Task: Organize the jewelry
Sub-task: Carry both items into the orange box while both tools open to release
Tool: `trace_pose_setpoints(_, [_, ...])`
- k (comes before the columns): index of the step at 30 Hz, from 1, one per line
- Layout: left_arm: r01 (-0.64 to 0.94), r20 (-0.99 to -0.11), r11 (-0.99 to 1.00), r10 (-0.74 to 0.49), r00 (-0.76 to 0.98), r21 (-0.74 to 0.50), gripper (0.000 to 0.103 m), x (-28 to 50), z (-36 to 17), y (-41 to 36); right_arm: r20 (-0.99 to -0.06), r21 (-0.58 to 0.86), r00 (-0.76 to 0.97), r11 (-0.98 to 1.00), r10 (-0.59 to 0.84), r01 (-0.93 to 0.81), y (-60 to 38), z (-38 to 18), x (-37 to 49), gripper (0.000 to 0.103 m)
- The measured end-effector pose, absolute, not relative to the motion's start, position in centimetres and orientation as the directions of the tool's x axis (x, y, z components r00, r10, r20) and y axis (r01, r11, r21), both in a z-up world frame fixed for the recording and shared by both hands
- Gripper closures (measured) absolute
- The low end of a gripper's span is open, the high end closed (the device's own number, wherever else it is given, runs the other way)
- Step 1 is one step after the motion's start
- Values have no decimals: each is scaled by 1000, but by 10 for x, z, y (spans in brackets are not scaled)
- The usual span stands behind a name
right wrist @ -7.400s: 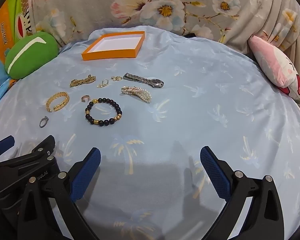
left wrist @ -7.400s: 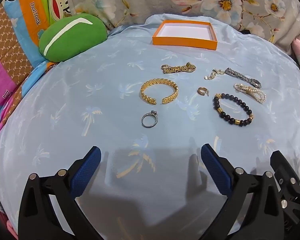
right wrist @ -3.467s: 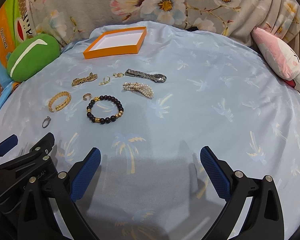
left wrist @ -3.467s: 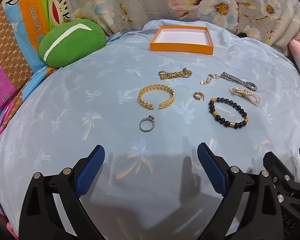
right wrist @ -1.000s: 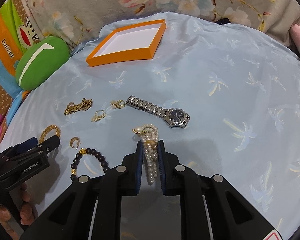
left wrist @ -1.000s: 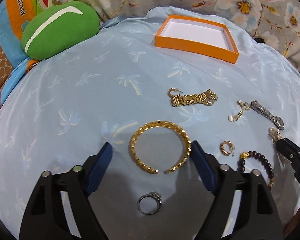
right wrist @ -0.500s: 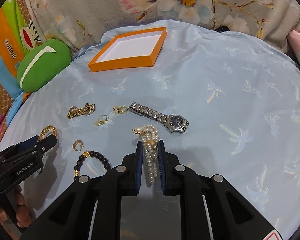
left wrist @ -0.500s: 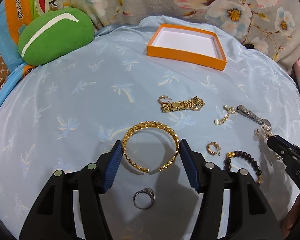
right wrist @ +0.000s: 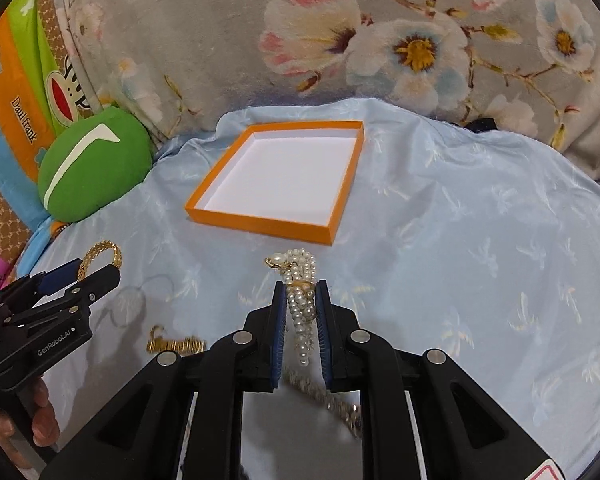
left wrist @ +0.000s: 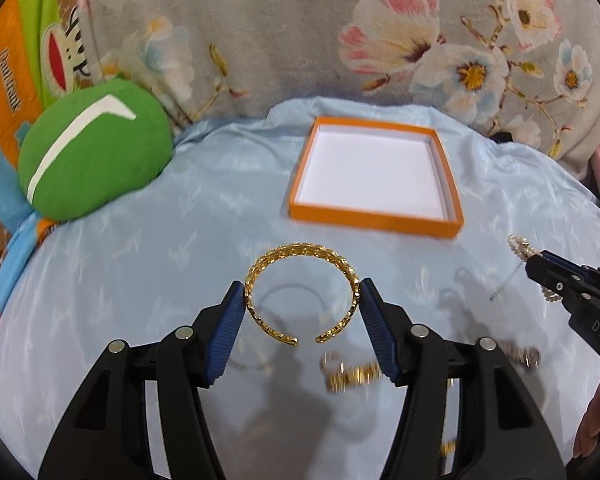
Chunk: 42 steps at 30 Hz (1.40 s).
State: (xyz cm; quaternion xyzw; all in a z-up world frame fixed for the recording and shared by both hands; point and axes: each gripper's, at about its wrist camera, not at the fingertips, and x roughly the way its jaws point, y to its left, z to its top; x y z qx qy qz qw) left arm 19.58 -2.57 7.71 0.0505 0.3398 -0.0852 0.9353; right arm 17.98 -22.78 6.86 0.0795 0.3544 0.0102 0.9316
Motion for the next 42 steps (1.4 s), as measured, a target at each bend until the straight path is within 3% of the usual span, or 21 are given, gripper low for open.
trace_pose_setpoints(8, [202,-641,979,-138,755,27,46,300,88,-60,-674,208,731,977,108,47,-240,65,292,90])
trace_pose_setpoints(17, [219,-714,974,-113,691,58,46,394,44,-106,-735,158,676,982,48,102,-252,25,377,90])
trace_pose_setpoints(26, [242,-766,969,-117,632,52,45,394,13,-114,-732,-17,678,997,-65,76,-250,18,372,92])
trace_pose_setpoints(42, [305,-789,951,-149,596,51,44,340,8,-107,-755,-40,654,999,-46,24,-240,9,314,91])
